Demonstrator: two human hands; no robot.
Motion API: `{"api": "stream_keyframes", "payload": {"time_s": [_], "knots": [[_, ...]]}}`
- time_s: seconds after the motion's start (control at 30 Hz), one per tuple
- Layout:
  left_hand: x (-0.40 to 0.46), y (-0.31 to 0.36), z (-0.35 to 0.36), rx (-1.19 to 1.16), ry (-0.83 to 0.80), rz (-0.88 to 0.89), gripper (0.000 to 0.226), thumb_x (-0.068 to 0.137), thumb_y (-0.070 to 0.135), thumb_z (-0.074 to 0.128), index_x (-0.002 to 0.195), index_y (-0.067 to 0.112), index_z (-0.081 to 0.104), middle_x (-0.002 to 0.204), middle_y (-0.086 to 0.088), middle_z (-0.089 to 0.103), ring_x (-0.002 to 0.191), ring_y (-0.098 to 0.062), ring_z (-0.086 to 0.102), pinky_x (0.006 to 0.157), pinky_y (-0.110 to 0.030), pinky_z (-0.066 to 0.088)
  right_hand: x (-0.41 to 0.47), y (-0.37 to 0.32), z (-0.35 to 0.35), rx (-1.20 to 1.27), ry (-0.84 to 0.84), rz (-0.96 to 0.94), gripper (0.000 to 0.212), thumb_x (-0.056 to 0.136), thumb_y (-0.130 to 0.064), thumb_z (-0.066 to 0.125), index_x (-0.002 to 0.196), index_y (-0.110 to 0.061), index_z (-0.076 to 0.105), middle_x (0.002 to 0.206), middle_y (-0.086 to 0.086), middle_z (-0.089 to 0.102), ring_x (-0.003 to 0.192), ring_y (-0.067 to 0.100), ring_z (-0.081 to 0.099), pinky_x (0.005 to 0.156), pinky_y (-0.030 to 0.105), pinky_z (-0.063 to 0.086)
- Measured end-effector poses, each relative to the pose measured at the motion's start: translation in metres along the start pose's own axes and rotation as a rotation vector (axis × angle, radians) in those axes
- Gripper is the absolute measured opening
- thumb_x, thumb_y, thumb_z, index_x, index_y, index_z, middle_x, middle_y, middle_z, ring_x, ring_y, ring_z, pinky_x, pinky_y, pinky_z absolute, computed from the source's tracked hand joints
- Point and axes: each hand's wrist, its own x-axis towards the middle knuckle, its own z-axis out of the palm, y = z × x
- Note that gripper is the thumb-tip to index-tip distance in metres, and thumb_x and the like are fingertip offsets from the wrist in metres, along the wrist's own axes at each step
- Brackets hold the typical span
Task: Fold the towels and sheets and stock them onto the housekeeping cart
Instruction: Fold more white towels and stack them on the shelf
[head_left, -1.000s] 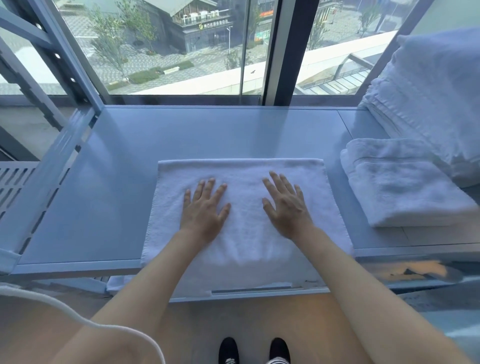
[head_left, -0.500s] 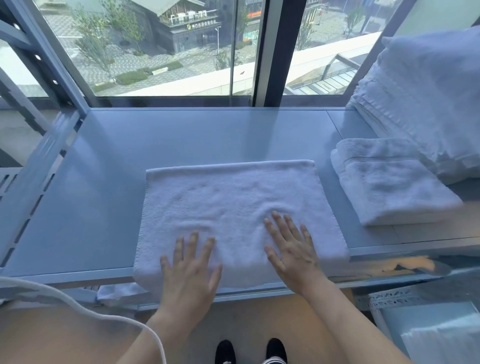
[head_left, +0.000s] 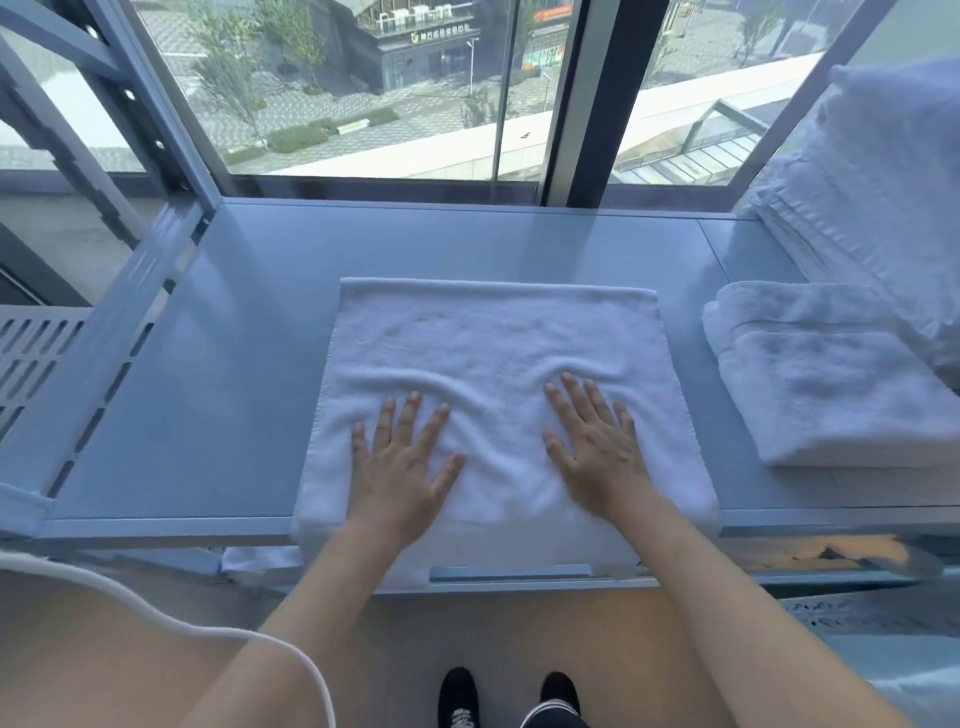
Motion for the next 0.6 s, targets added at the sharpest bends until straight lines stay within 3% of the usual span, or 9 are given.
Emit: {"api": "stream_keyframes", "payload": {"time_s": [0.17,0.33,0.53,0.6], "knots": [[0.068,-0.003,-0.009,-0.015,0.005,-0.003,0.071,0.096,0.073,0.021,0.161,0.046,0.013,0.173,0.009,0.002,0.159,-0.020,-0.004,0.126,-0.057,0.000,0.067,0.003,-0.016,0.009,0.021,0.035,0.064,0.104,-0.049,0.036,0.163,-0.038,0.015,0.172,-0.013,0.003,0.158,0.012,0.000,0.127,0.048,0.003],[0.111,-0.008,-0.014,-0.040,0.019,0.008,0.067,0.100,0.067,0.029,0.161,0.043,0.018,0.173,0.007,0.008,0.159,-0.021,0.001,0.126,-0.056,0.001,0.108,0.017,-0.027,-0.011,-0.008,0.049,0.062,0.105,-0.049,0.033,0.163,-0.036,0.015,0.172,-0.010,0.005,0.158,0.014,0.002,0.126,0.048,0.004],[0.079,-0.010,-0.020,-0.009,0.054,-0.078,0.063,0.104,0.052,0.035,0.162,0.030,0.023,0.172,-0.003,0.014,0.158,-0.029,0.009,0.123,-0.061,0.012,0.087,0.020,-0.030,0.011,0.020,0.155,0.060,0.107,-0.041,0.034,0.163,-0.027,0.019,0.172,-0.001,0.009,0.158,0.019,0.006,0.126,0.053,0.008],[0.051,-0.003,-0.022,-0.063,0.109,0.003,0.062,0.103,0.047,0.042,0.160,0.025,0.031,0.171,-0.006,0.019,0.157,-0.031,0.014,0.121,-0.063,0.018,0.059,0.006,-0.028,0.060,0.068,0.083,0.060,0.106,-0.041,0.038,0.162,-0.025,0.023,0.172,-0.001,0.012,0.158,0.019,0.009,0.125,0.054,0.010]]}}
